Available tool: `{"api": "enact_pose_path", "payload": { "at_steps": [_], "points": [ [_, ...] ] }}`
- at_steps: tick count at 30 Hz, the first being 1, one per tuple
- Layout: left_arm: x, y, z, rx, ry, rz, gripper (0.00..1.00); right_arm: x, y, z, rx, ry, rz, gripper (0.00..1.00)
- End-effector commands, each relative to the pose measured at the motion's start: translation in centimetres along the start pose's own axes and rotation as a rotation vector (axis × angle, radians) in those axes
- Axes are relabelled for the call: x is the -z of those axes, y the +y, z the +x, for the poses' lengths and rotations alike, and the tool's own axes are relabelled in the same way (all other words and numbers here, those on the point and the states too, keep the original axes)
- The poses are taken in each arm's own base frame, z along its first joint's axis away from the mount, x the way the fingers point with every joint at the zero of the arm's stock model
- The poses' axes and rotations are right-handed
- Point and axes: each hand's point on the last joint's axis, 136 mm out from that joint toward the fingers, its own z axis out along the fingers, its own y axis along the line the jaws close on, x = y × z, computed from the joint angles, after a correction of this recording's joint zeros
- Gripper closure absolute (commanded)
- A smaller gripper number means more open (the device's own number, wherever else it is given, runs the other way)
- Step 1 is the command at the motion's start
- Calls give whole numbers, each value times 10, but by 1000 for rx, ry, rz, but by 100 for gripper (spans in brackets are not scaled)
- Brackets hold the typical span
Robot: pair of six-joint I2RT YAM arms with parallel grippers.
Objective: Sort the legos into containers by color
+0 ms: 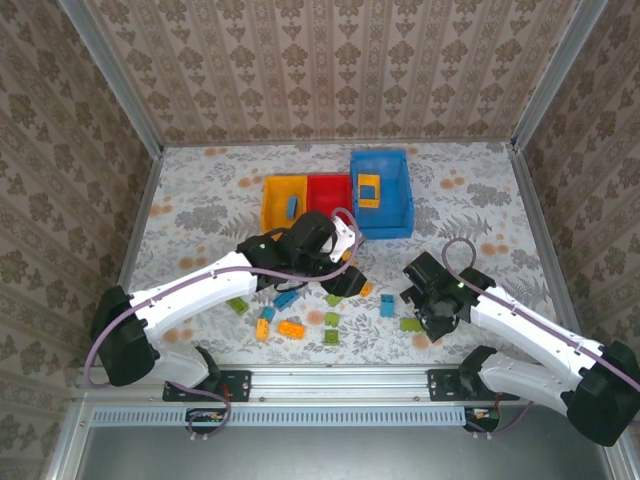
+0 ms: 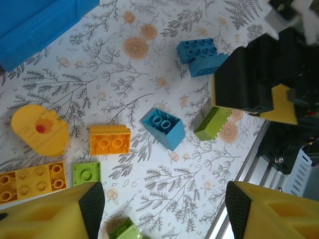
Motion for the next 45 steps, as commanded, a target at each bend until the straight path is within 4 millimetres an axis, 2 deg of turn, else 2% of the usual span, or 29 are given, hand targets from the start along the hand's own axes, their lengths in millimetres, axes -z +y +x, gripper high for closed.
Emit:
{"api": "enact_pose_path", "payload": {
  "at_steps": [1, 5, 11, 18, 22, 25, 28, 31, 35, 39, 42, 45],
  "points": [
    [3, -8, -1, -40, -22, 19, 32, -11, -2, 7, -126, 35, -9, 22],
    [4, -11, -2, -41, -25, 20, 32, -23, -1, 7, -165, 34, -11, 22],
    [3, -12, -2, -38, -23, 17, 32, -40, -5, 10, -198, 51, 12, 30],
    [5, -13, -7, -34, -36, 7, 32, -52, -15, 7, -220, 47, 20, 57],
    [13, -5, -12, -4, -67, -40, 33, -40, 0, -1, -126, 3, -16, 74],
    [27, 10, -18, 52, -117, -108, 34, -18, 35, -9, 60, -59, -90, 80],
    [48, 29, -24, 124, -181, -181, 34, 7, 83, -9, 312, -120, -184, 83],
    [73, 54, -23, 213, -231, -284, 35, 26, 136, 8, 578, -160, -304, 84],
    [106, 97, -3, 374, -254, -460, 35, 43, 201, 42, 858, -200, -436, 84],
    [124, 121, 18, 491, -276, -520, 35, 40, 255, 63, 989, -217, -473, 83],
    [131, 128, 29, 537, -281, -540, 36, 28, 284, 71, 1040, -219, -471, 83],
    [136, 130, 35, 551, -287, -551, 36, 10, 308, 71, 1065, -226, -454, 83]
  ]
}}
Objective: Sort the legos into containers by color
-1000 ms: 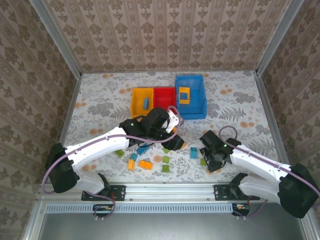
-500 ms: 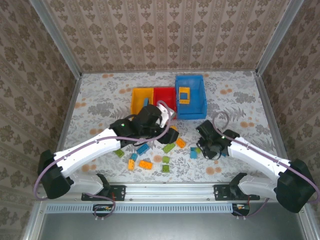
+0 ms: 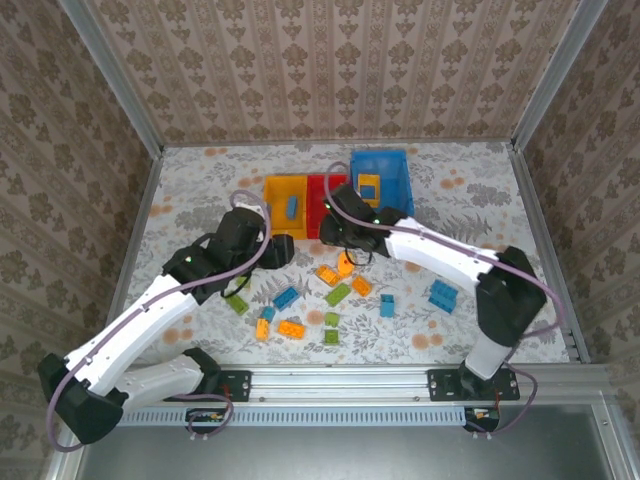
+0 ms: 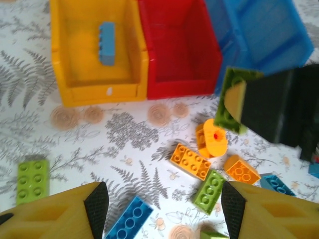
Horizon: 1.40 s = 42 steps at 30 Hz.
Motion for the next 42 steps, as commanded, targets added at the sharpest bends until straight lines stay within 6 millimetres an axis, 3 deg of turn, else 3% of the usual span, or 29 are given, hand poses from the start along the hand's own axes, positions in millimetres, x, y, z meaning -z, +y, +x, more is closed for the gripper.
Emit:
{"api": "enact_pose_path", "payload": {
  "at_steps": [1, 12, 17, 21, 25, 29, 31, 35, 42],
  "points": [
    [8, 14, 5, 50, -2, -41, 36, -24, 7, -15, 98, -6, -2, 83],
    [11, 22, 14, 58, 13, -57, 36, -81, -13, -39, 69, 47, 41, 81],
    [10, 33, 25, 89, 52, -96, 36, -93, -13, -36, 81, 92, 52, 66],
    [8, 45, 33, 122, 81, -130, 36, -91, -14, -36, 94, 95, 60, 55],
    [6, 57, 40, 157, 116, -160, 36, -77, -10, -39, 135, 79, 62, 49],
    [-6, 67, 57, 203, 203, -178, 35, -46, 1, -42, 218, 11, 37, 48],
    [-17, 61, 65, 185, 251, -140, 35, -28, 9, -37, 261, -30, -12, 45],
    [-40, 45, 90, 50, 388, -55, 33, 3, 20, -5, 364, -53, -177, 36],
    [-69, 34, 129, -272, 604, -78, 31, 39, -3, 62, 395, 51, -305, 27]
  ]
}}
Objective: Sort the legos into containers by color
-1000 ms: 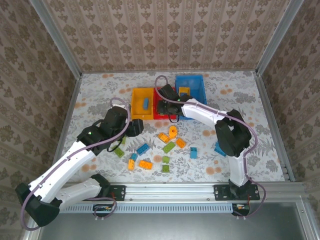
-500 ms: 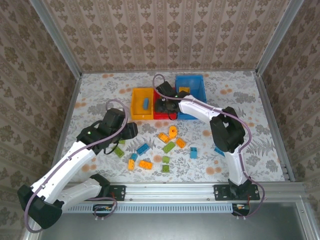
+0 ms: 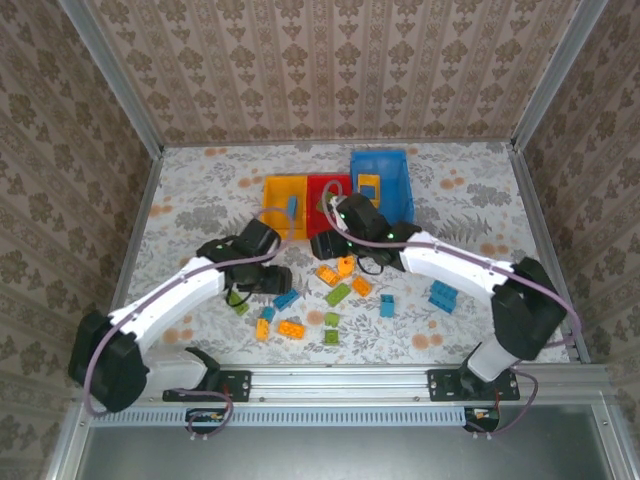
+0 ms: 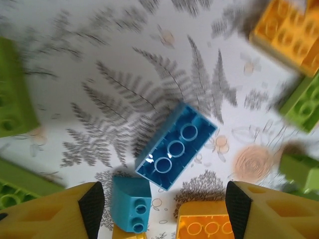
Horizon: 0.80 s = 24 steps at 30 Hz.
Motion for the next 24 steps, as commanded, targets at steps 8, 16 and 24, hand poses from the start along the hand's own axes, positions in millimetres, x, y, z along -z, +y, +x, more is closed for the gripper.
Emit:
{"api": "enact_pose_path", "payload": {
  "at_steps": [8, 16, 24],
  "points": [
    [-34, -9, 3, -272, 118, -103, 24, 41, 8, 38, -4, 22, -107, 24],
    [-58, -9, 7, -297, 171, -115, 45, 44, 9, 41, -41, 23, -117, 25],
    [-32, -10, -23, -240, 50, -136, 64, 47, 7, 39, -51, 11, -105, 27]
  ]
}}
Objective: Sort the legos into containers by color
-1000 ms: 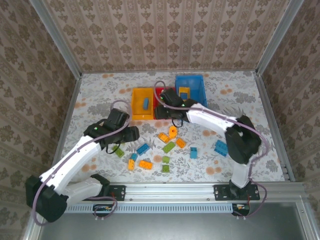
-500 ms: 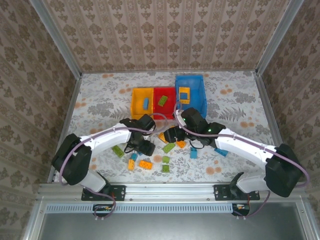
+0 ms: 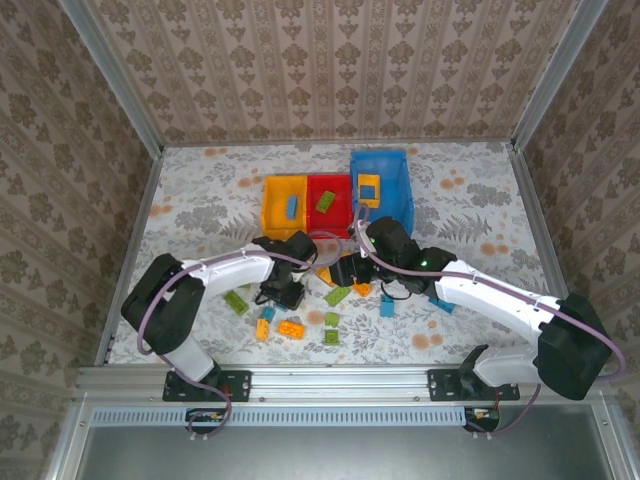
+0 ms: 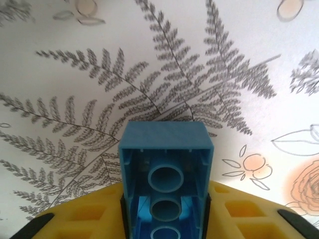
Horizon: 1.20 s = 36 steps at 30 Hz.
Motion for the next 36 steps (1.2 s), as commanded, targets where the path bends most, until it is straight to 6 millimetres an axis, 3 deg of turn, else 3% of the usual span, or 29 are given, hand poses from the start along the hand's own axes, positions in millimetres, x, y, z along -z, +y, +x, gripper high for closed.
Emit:
{"api": "enact_pose_path", "payload": {
  "at_steps": [1, 9, 16, 20, 26, 28, 30, 36],
  "points": [
    [36, 11, -28, 66, -118, -18, 65, 8, 1, -2, -12, -20, -4, 27],
    [97, 57, -91, 271, -274, 18, 66, 15, -1, -37, -38, -175, 11, 28],
    [112, 95, -153, 356, -336, -12, 67, 12, -6, -74, -79, -280, 18, 28],
    [103, 115, -186, 368, -336, -74, 68, 11, -4, -88, -80, -289, 10, 28],
    [75, 141, -216, 384, -277, -172, 68, 12, -9, -90, -92, -292, 10, 28],
    [67, 143, -223, 381, -264, -182, 68, 13, -11, -89, -101, -289, 11, 28],
    [58, 158, -226, 400, -247, -195, 68, 15, -14, -87, -107, -289, 14, 28],
    [32, 158, -230, 405, -199, -177, 65, 19, -22, -81, -125, -282, 29, 28]
  ]
}}
